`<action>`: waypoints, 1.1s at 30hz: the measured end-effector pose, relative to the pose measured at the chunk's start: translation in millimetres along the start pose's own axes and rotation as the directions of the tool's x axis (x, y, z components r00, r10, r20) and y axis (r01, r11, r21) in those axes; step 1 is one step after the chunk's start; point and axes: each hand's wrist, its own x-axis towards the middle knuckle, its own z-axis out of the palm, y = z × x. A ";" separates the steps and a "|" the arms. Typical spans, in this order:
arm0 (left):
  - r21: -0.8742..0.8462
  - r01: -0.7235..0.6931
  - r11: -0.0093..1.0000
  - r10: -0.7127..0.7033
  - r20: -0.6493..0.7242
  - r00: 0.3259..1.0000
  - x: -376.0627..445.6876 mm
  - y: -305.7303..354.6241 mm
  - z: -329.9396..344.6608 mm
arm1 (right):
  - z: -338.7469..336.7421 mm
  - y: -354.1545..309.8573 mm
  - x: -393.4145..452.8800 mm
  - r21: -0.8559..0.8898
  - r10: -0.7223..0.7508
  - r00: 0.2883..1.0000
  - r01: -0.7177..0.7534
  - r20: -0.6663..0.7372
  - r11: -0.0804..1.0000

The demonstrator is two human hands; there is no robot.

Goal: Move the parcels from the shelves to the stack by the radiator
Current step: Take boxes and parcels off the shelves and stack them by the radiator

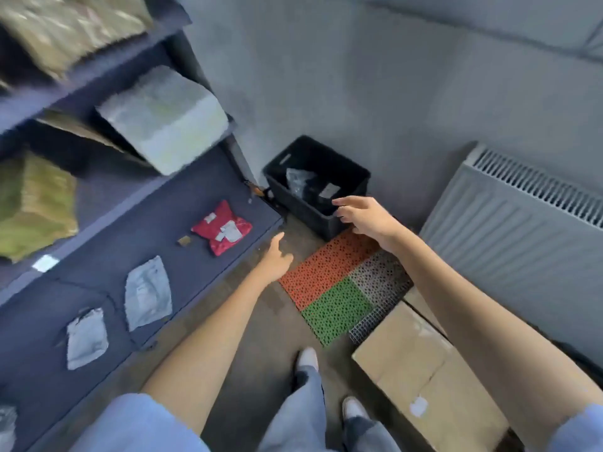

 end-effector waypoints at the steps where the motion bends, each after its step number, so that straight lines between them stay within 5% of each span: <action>1: -0.019 0.024 1.000 -0.024 -0.023 0.999 -19.0 -4.8 -19.8 | 2.9 -35.6 -8.9 -0.001 -0.070 0.996 0.070 0.061 0.998; 8: -0.362 -0.111 0.925 -0.051 -0.410 0.911 -162.5 -36.0 -177.2 | 67.3 -226.7 -56.0 -0.170 -0.399 0.870 0.457 0.289 0.873; 14: -0.324 -0.276 0.905 -0.089 -0.778 0.623 -328.1 -138.6 -318.0 | 229.2 -316.7 -116.8 -0.286 -0.398 0.724 0.623 0.563 0.728; 23: -0.390 -0.165 0.906 -0.324 -0.889 0.323 -594.1 -387.8 -393.9 | 544.9 -381.7 -284.2 -0.148 -0.429 0.431 0.821 0.794 0.552; 27: -0.412 -0.121 0.903 -0.384 -0.900 0.206 -675.5 -483.5 -412.3 | 669.8 -384.2 -351.3 -0.048 -0.410 0.368 0.790 0.835 0.612; 33: -0.455 -0.108 0.884 -0.409 -0.864 0.293 -694.1 -571.8 -453.3 | 788.3 -397.6 -381.5 -0.001 -0.447 0.361 0.779 0.818 0.627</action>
